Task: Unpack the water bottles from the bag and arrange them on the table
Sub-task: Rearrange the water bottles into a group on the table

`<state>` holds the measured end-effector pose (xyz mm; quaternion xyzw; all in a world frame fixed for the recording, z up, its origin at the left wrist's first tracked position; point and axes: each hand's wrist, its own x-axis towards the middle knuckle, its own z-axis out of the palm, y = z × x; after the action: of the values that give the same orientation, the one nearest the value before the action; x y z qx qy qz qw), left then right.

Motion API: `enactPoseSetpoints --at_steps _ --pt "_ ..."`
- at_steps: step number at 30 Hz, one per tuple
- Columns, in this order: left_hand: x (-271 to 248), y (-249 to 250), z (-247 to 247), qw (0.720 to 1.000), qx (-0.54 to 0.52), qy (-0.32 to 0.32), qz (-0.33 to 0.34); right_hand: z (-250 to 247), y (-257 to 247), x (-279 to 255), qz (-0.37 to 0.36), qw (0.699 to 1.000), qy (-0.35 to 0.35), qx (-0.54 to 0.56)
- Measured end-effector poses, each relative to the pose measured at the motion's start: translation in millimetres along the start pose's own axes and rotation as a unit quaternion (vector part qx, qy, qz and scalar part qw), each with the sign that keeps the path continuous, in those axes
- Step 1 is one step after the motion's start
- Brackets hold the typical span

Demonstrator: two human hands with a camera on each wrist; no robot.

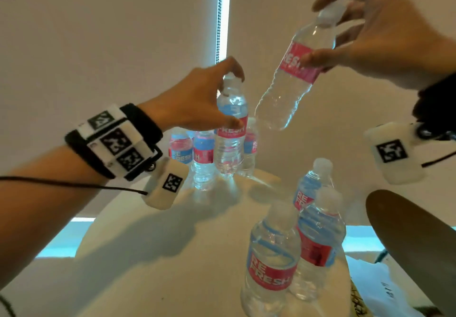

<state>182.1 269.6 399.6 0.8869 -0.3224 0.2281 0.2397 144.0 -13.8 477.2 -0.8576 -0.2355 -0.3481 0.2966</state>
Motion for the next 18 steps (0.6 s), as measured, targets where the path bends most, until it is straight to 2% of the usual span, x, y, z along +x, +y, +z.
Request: enactPoseSetpoints --at_steps 1,3,5,11,18 --pt "7 -4 9 1.000 0.015 -0.014 0.000 15 -4 -4 0.013 0.999 -0.034 -0.024" --pt "19 -11 27 0.997 0.055 -0.049 -0.003 38 12 -3 -0.019 0.996 -0.068 -0.057" --pt "27 -19 43 0.991 0.106 -0.076 -0.008 58 43 1 -0.022 0.994 -0.100 -0.043" --pt "41 -36 77 0.964 0.246 -0.102 0.002 121 103 -16 -0.006 0.980 -0.196 -0.015" --pt "46 -48 98 0.939 0.309 -0.149 -0.022 164 123 -24 -0.003 0.976 -0.217 0.016"
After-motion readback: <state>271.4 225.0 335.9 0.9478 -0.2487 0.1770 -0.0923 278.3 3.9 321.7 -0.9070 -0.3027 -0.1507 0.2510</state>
